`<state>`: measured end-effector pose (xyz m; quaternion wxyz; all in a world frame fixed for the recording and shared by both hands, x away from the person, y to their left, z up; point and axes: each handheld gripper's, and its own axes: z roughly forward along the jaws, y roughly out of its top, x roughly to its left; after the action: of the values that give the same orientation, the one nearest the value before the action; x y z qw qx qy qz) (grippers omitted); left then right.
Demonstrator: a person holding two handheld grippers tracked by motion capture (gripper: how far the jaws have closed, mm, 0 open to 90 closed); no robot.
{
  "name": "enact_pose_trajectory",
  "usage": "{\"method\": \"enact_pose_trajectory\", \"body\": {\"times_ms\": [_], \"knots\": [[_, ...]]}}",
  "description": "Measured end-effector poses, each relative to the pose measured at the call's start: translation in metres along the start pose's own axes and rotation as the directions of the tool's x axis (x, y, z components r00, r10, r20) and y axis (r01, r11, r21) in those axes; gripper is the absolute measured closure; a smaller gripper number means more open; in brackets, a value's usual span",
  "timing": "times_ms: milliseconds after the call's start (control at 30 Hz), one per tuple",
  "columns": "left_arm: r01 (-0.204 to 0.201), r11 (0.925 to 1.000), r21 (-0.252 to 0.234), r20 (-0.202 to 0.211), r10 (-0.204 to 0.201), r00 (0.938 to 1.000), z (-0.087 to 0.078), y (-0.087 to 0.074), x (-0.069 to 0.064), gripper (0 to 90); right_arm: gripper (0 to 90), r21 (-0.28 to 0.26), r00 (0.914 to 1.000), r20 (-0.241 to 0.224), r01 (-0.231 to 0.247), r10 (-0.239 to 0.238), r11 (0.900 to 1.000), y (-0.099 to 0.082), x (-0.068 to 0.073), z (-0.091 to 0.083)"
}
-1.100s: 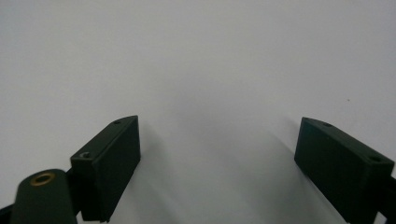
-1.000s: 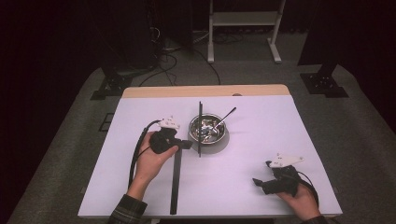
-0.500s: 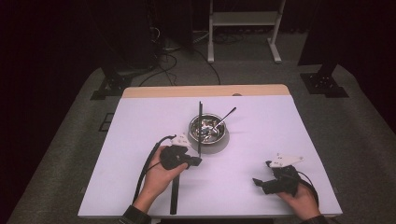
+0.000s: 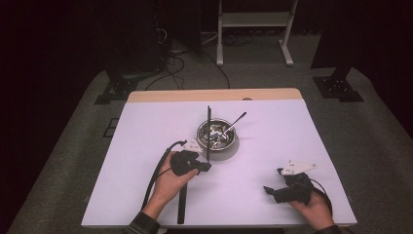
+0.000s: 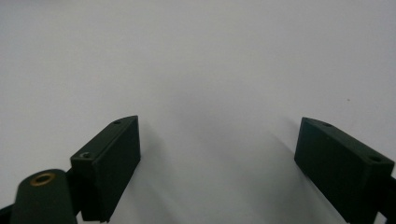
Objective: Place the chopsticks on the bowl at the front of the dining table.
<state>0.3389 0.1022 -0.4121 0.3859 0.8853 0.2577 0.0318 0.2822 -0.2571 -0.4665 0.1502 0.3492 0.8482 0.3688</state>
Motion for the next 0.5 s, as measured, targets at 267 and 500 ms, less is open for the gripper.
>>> {"method": "enact_pose_trajectory", "body": {"times_ms": [267, 500], "knots": [[0.000, 1.0000, 0.008, -0.015, 0.000, 0.9999, 0.0031, -0.0004, 0.0061, 90.0, 12.6, 0.000, 1.0000, 0.000, 0.000, 0.000, 1.0000, 0.0000, -0.0001, 0.0000], [-0.001, 0.9999, 0.010, -0.023, 0.002, 0.9997, 0.0055, 0.0009, 0.0084, 90.0, 12.6, 0.000, 1.0000, 0.000, 0.000, 0.000, 1.0000, 0.0000, 0.0000, 0.0000]]}}
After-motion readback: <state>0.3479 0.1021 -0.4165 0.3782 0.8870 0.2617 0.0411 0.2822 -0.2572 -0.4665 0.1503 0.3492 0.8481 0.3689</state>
